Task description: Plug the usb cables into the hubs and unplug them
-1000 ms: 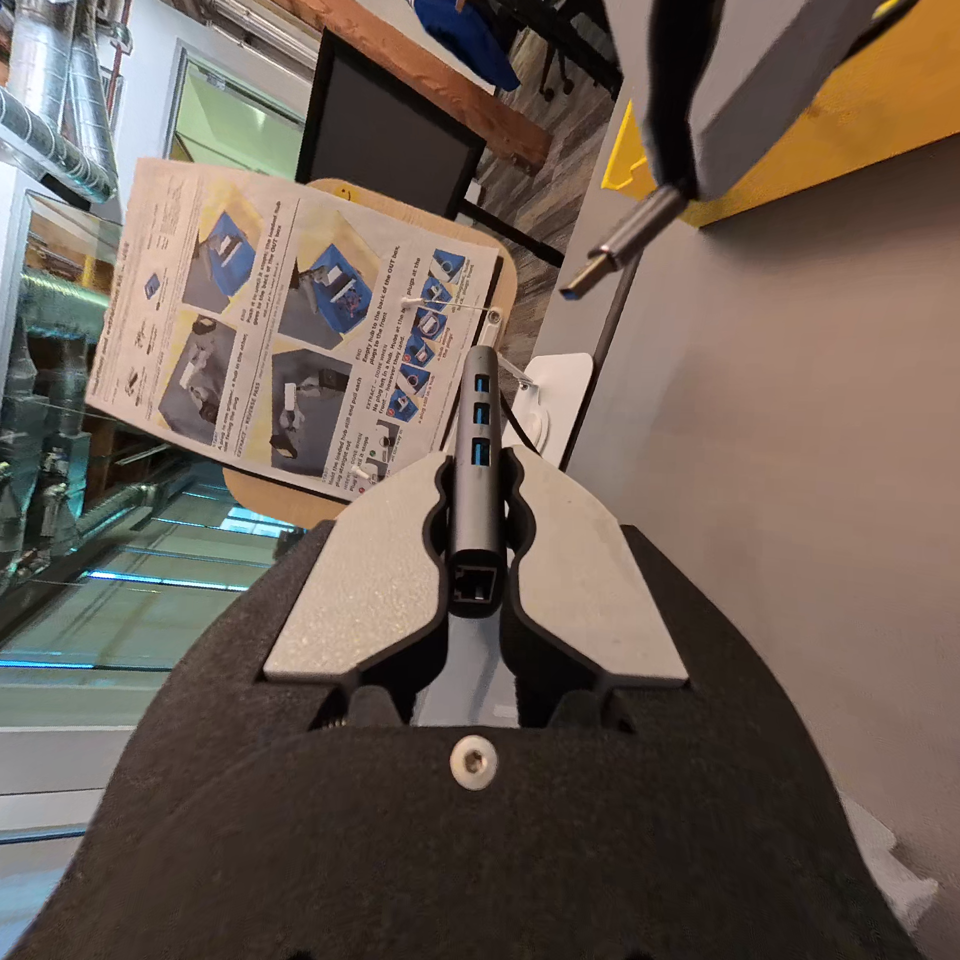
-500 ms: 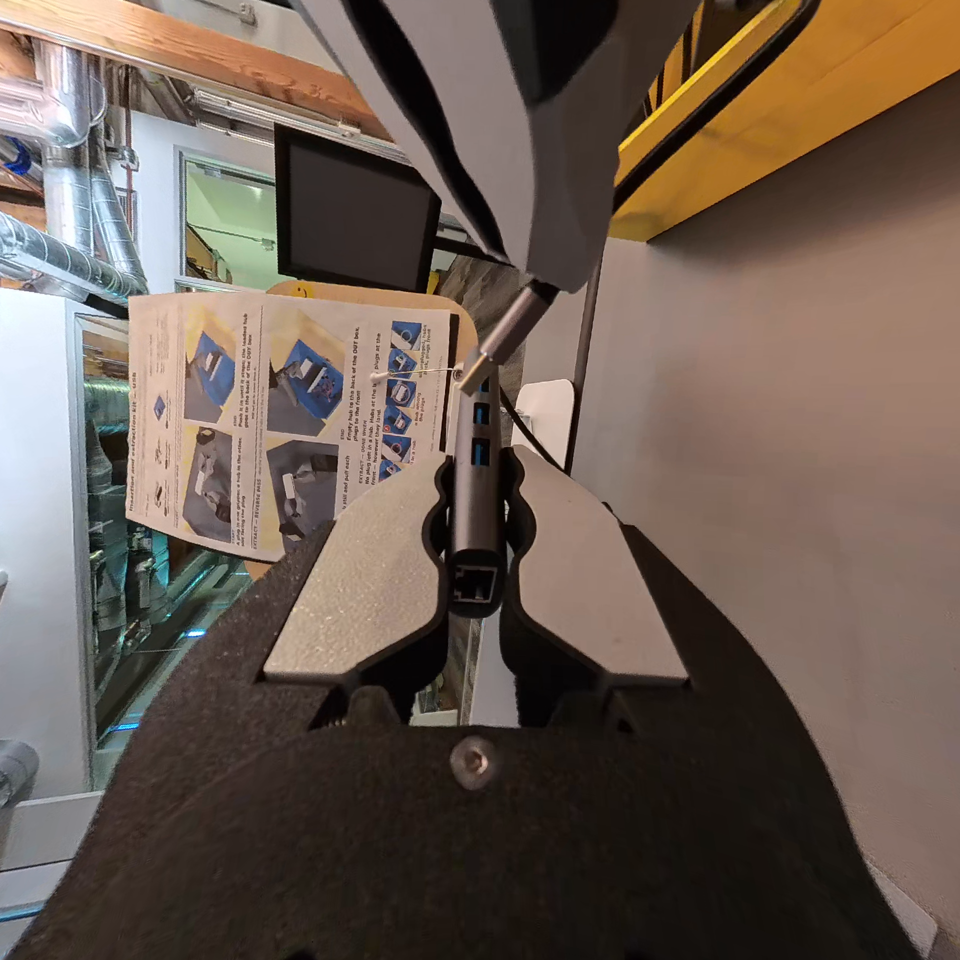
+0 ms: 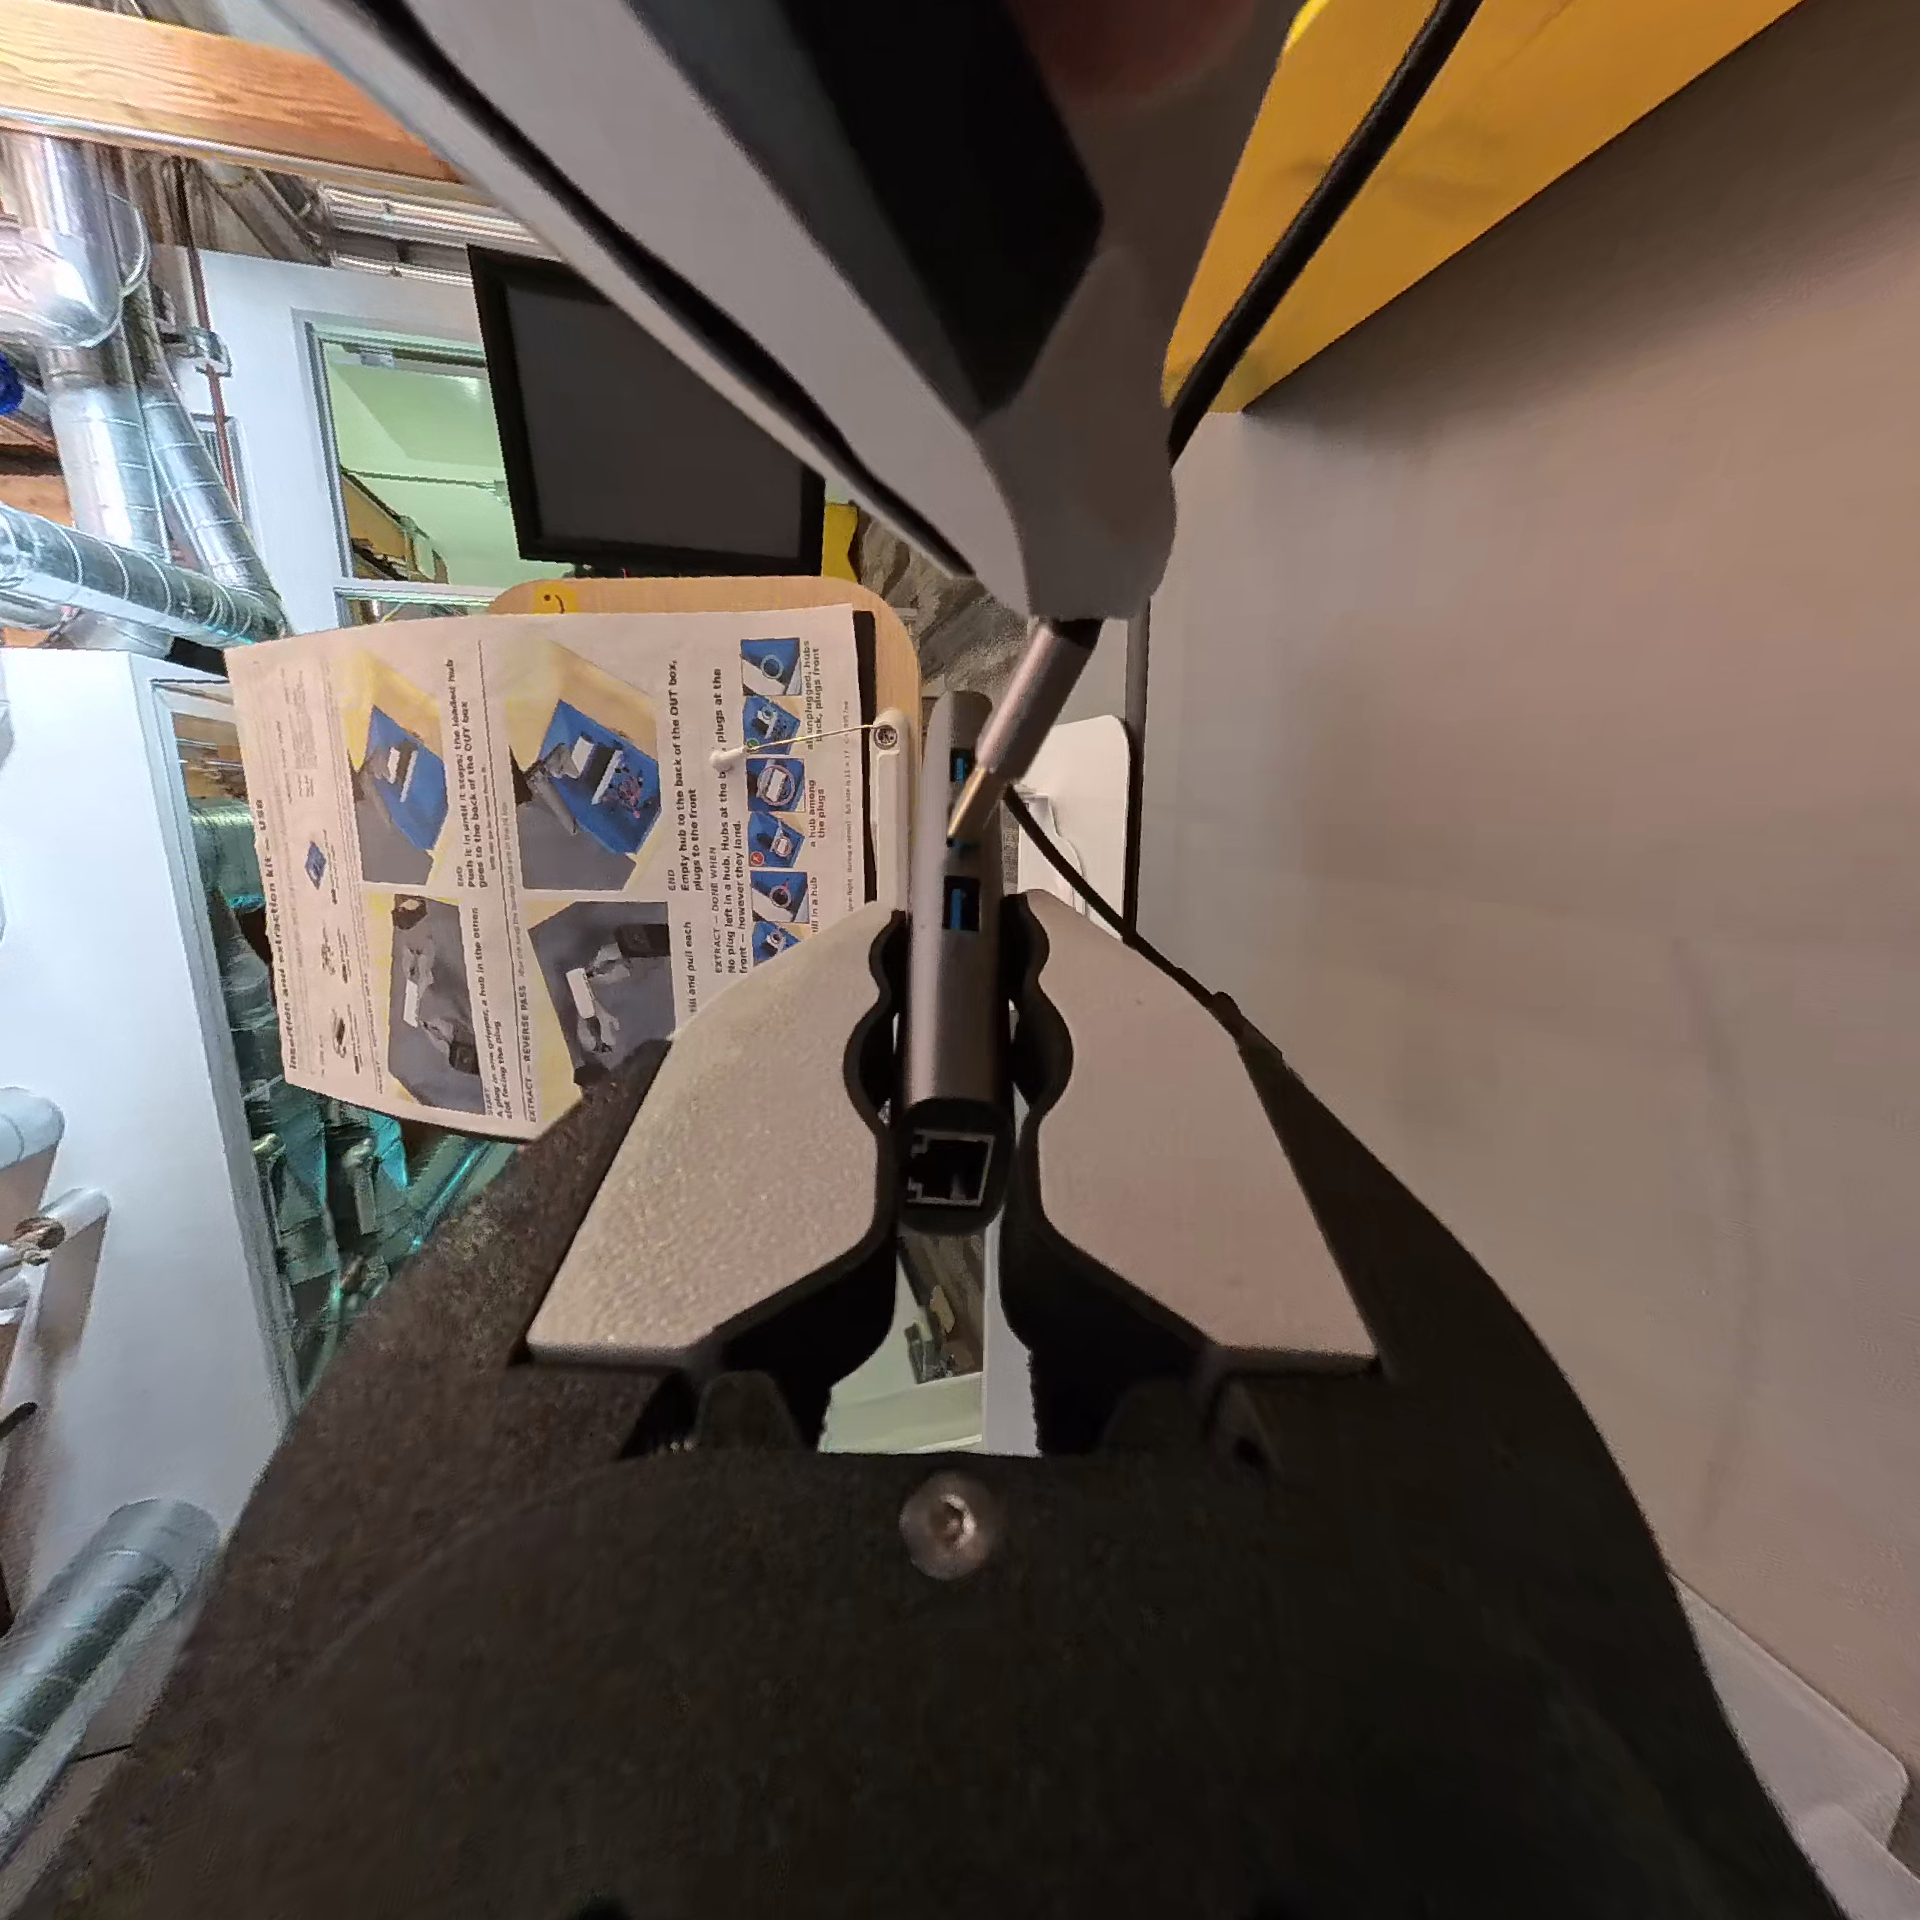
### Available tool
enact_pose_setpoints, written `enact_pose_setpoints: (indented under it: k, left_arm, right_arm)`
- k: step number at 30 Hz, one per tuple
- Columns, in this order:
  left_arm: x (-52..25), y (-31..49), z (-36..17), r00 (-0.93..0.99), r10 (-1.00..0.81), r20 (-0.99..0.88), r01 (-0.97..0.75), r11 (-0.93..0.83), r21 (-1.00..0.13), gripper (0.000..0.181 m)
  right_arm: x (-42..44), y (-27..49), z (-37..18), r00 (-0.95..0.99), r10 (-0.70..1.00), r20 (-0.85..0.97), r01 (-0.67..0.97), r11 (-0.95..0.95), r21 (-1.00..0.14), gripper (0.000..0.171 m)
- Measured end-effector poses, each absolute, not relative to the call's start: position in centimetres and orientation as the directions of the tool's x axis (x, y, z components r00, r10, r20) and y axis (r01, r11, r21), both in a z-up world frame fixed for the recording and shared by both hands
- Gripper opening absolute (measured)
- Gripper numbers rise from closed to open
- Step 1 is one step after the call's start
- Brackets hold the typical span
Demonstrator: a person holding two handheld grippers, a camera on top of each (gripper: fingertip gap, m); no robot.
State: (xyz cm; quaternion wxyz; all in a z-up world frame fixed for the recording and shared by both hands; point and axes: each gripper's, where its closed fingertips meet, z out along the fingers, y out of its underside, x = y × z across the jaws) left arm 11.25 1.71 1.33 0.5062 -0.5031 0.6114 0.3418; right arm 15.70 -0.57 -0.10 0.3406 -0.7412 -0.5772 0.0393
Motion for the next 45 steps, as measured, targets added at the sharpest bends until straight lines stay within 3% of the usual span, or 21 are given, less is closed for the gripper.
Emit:
enact_pose_setpoints:
  k: [18,35,45]
  left_arm:
    - [11.8,1.6,-1.5,-0.162,-0.292,-0.943,-0.961,0.264,0.084,0.017]
    - [7.5,2.9,2.3,0.073,-0.240,-0.968,-0.984,0.138,-0.109,0.018]
    - [6.3,2.9,3.5,0.110,-0.208,-0.972,-0.982,0.131,-0.139,0.017]
  right_arm:
    - [16.1,-0.3,-2.5,0.337,0.904,0.262,0.858,-0.180,-0.481,0.008]
    - [11.6,2.0,2.3,0.413,0.907,0.085,0.464,-0.129,-0.876,0.010]
    - [10.5,1.8,3.5,0.277,0.949,0.147,0.329,0.050,-0.943,0.009]
